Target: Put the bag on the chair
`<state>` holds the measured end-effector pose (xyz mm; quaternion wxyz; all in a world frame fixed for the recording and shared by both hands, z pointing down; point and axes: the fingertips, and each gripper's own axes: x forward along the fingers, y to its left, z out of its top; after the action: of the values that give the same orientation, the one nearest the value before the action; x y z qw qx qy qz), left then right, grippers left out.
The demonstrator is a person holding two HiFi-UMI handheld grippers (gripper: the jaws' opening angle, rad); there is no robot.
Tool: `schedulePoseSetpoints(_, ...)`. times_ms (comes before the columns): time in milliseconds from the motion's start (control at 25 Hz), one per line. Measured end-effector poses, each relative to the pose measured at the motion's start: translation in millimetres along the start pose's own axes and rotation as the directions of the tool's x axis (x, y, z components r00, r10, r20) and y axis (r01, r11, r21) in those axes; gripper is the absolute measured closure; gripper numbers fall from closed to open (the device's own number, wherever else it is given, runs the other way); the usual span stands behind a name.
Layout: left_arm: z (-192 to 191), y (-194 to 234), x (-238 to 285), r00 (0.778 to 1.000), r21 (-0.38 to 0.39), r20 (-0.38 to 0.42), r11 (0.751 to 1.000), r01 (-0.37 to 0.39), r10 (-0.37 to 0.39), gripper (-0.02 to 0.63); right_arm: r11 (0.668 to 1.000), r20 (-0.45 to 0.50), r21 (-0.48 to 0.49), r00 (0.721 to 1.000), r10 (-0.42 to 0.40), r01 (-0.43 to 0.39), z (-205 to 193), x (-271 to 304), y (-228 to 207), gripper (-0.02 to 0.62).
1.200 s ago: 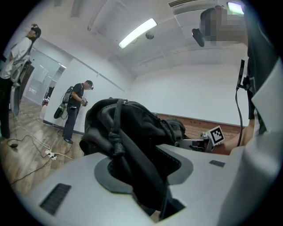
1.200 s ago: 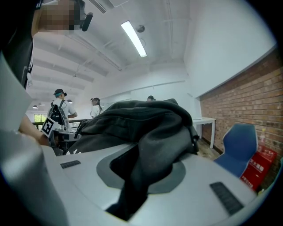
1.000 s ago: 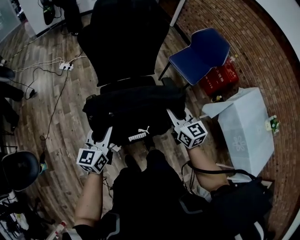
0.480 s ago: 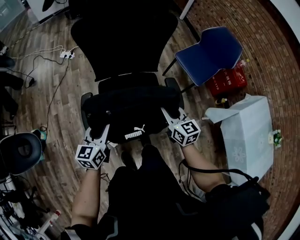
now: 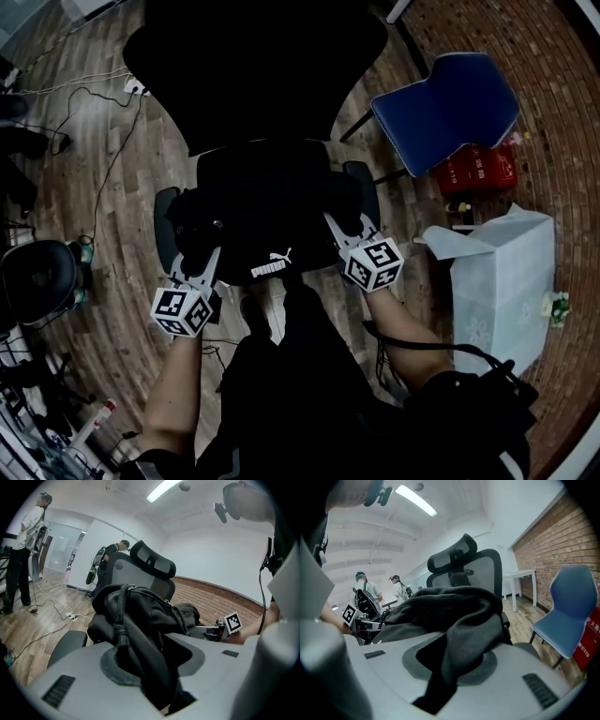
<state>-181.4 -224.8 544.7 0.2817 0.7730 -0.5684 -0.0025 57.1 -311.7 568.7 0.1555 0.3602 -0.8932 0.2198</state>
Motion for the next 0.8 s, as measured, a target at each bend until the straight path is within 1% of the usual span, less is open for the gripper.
schedulePoseSetpoints(160, -4.7, 16.1, 23.5, 1.0, 0.0, -0.02, 1.0, -0.024, 0.024, 0.445, 1.0, -0.011, 0.029, 1.0, -0.002, 0.003, -7.6, 25.1, -17.2, 0.522)
schedulePoseSetpoints(440, -31.4, 44.8, 50.9, 0.995, -0.033, -0.075, 0.997, -0.073, 0.071, 0.445, 0.997, -0.061, 0.07, 0.998, -0.013, 0.018, -36.1, 61.3, -36.6, 0.522)
schedulePoseSetpoints(640, -56.0, 62.1, 71.1, 0.986, -0.076, -0.112, 0.989, -0.13, 0.121, 0.445, 0.993, -0.083, 0.103, 0.995, -0.046, 0.055, -59.1, 83.3, -55.1, 0.522)
schedulePoseSetpoints(800, -71.2, 71.3, 88.0, 0.983, -0.086, -0.125, 0.986, -0.145, 0.134, 0.446, 0.989, -0.102, 0.125, 0.993, -0.064, 0.077, -75.0, 95.6, -69.9, 0.522)
